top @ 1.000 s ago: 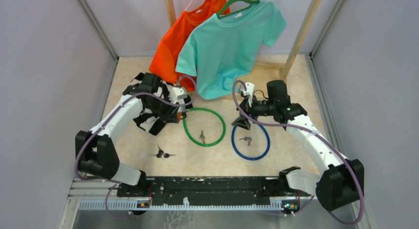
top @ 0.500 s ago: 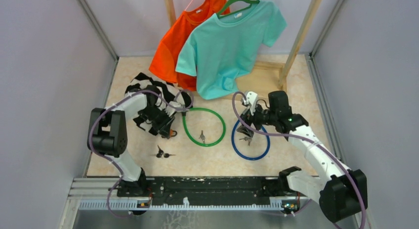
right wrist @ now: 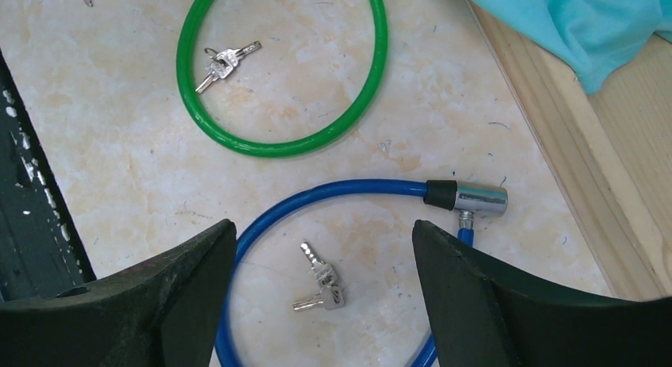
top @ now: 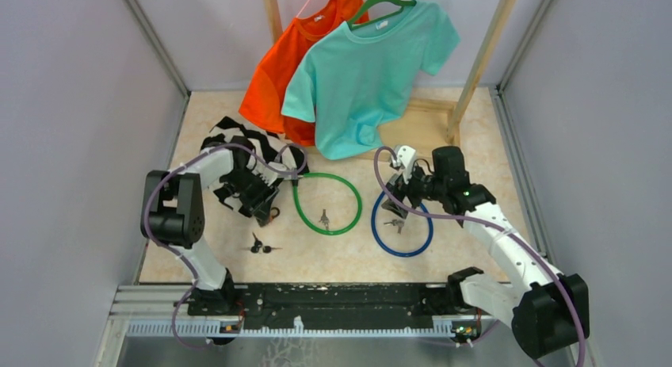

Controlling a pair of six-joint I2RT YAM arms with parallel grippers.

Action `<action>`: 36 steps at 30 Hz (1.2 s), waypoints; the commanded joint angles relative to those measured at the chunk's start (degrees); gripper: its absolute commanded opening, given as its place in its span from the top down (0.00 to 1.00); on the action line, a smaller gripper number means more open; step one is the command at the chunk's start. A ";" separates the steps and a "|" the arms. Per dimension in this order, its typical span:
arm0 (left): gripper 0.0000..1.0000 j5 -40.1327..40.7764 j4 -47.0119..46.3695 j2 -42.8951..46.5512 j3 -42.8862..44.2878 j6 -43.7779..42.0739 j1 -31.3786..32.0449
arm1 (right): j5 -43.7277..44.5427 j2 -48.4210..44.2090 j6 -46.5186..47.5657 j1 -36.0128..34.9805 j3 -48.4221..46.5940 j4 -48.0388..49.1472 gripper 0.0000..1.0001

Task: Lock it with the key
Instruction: Place the lock at the center of the board, then reset both arms

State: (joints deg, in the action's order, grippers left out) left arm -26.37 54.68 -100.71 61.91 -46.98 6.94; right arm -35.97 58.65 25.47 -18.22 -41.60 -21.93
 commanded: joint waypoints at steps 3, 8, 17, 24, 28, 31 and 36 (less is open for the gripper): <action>0.32 2.90 -0.91 4.25 1.28 -0.98 -0.52 | 2.17 -1.68 -0.60 0.73 -0.78 1.73 0.18; 0.20 4.31 -1.72 10.11 2.42 -0.45 -0.57 | 8.62 -2.08 -2.42 0.73 -3.09 0.24 0.14; 0.00 13.45 -27.17 28.65 -2.36 10.86 -0.87 | 25.22 -3.26 -10.58 0.73 -11.76 -2.63 0.04; 0.00 16.23 -47.41 37.51 -8.48 26.02 -0.95 | 29.74 -0.83 -13.53 0.86 -20.08 -4.90 0.03; 0.00 10.56 -49.65 38.34 -8.24 28.72 -0.94 | 30.87 0.11 -12.95 1.34 -21.99 -2.86 0.03; 0.00 7.61 -53.02 39.98 -8.56 30.17 -0.92 | 31.49 0.53 -11.43 1.45 -22.60 0.49 0.03; 0.00 7.13 -54.16 41.41 -7.10 30.81 -0.95 | 37.61 0.64 -12.54 1.43 -20.63 7.35 0.02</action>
State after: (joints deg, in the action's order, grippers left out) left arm -16.78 4.36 -61.17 53.49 -18.63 6.26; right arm -3.84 59.46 13.43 -17.08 -61.19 -23.05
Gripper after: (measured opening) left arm 0.998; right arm 0.977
